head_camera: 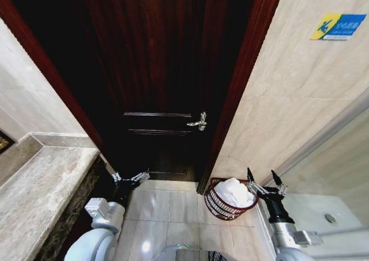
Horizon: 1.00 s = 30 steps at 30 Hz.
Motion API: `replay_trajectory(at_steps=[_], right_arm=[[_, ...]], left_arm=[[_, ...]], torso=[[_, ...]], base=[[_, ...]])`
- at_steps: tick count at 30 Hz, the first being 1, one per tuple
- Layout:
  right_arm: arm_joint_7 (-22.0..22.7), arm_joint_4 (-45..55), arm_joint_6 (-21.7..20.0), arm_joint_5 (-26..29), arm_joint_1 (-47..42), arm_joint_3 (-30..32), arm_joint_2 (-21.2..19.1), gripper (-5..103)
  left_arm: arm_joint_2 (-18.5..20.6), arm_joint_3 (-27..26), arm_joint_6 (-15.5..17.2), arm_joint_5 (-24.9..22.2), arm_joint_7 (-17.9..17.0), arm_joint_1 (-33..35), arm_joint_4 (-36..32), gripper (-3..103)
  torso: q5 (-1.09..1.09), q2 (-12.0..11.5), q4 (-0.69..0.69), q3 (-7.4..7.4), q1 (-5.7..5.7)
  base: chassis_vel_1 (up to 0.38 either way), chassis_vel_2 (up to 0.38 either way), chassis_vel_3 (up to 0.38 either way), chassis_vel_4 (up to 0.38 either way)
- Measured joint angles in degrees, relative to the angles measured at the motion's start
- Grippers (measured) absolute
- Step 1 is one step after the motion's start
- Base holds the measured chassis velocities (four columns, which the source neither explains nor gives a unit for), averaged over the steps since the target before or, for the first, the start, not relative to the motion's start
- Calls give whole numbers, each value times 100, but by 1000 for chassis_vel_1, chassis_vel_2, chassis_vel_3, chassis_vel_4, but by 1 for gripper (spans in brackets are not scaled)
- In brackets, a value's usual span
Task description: Discard the used towel into the hamper.
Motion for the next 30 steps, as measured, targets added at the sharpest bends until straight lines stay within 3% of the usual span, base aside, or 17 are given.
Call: replay_trajectory(at_steps=[15, 30], right_arm=[[0, 0, 0, 0, 0, -3, 1, 100], [0, 0, 0, 0, 0, -1, 0, 100]], left_arm=[[5, -2, 0, 0, 0, 0, 0, 100], [0, 0, 0, 0, 0, 0, 0, 100]], torso=[[0, -8, 0, -4, -2], [-1, -13, 0, -6, -3]], base=[[117, 109, -108, -110], [-7, -18, 1, 19]])
